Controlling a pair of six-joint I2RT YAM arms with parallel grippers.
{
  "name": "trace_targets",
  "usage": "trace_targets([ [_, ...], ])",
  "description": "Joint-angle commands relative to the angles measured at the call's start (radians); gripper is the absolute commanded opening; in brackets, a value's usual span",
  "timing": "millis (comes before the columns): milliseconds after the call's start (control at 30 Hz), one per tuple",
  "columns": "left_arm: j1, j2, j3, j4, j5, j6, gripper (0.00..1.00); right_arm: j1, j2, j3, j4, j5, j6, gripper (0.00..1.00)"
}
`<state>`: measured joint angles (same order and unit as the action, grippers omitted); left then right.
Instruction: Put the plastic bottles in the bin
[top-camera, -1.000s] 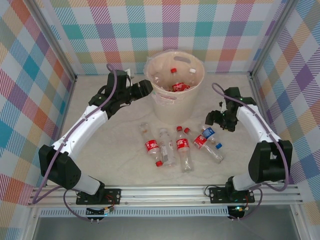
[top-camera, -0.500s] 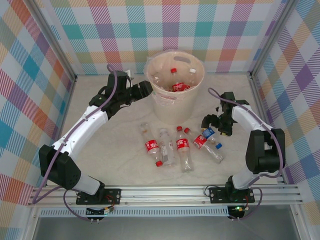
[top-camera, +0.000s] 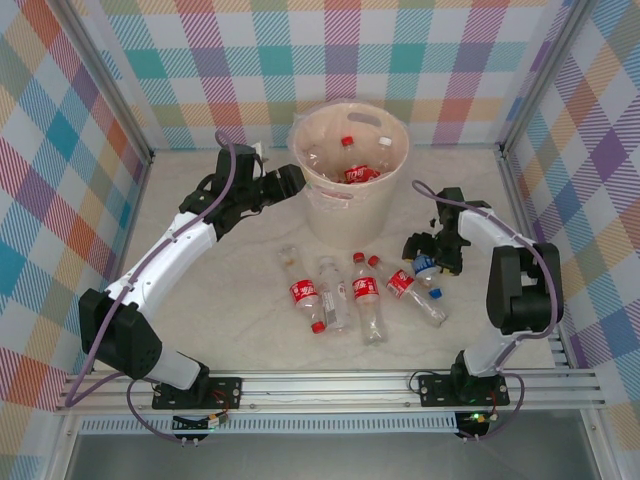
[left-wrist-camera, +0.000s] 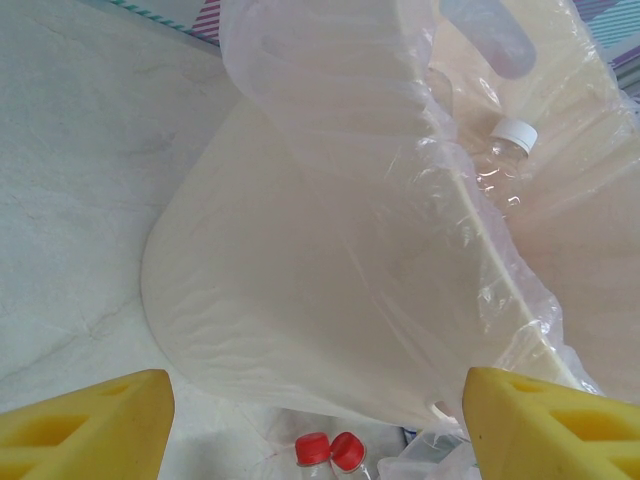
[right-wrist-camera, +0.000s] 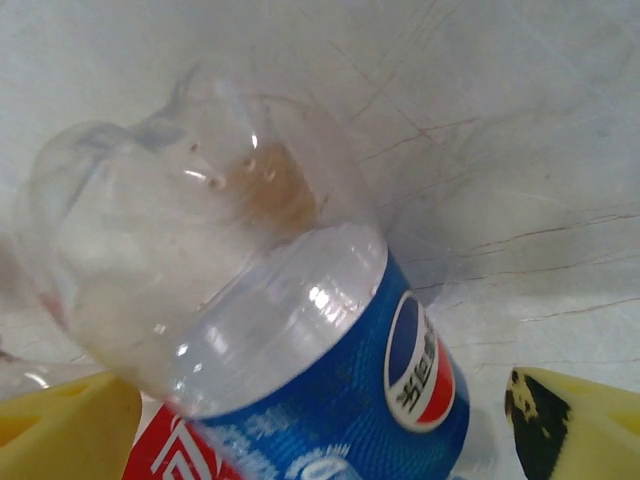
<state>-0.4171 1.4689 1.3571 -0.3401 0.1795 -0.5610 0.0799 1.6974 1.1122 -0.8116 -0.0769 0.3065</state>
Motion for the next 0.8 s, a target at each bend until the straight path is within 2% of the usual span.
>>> trace_targets([
  [0,0.003,0.007,0.008,0.001,0.016,-0.005,0.76,-0.028,0.01,0.005,-0.005,0.026,0.002,0.93],
  [233,0.003,0.029,0.032,-0.003,0.026,-0.003,0.75,-0.065,0.002,-0.007,0.003,0.032,-0.012,0.82],
  [400,0.003,0.037,0.042,-0.012,0.022,0.002,0.75,-0.083,-0.007,-0.032,0.023,0.032,-0.021,0.7],
  [500,0.003,0.059,0.061,-0.035,0.024,0.012,0.75,-0.115,-0.053,-0.066,0.057,0.023,-0.018,0.61],
  [767,0.008,0.111,0.103,-0.048,-0.012,-0.058,0.75,-0.225,-0.252,-0.101,0.046,-0.049,-0.036,0.52],
])
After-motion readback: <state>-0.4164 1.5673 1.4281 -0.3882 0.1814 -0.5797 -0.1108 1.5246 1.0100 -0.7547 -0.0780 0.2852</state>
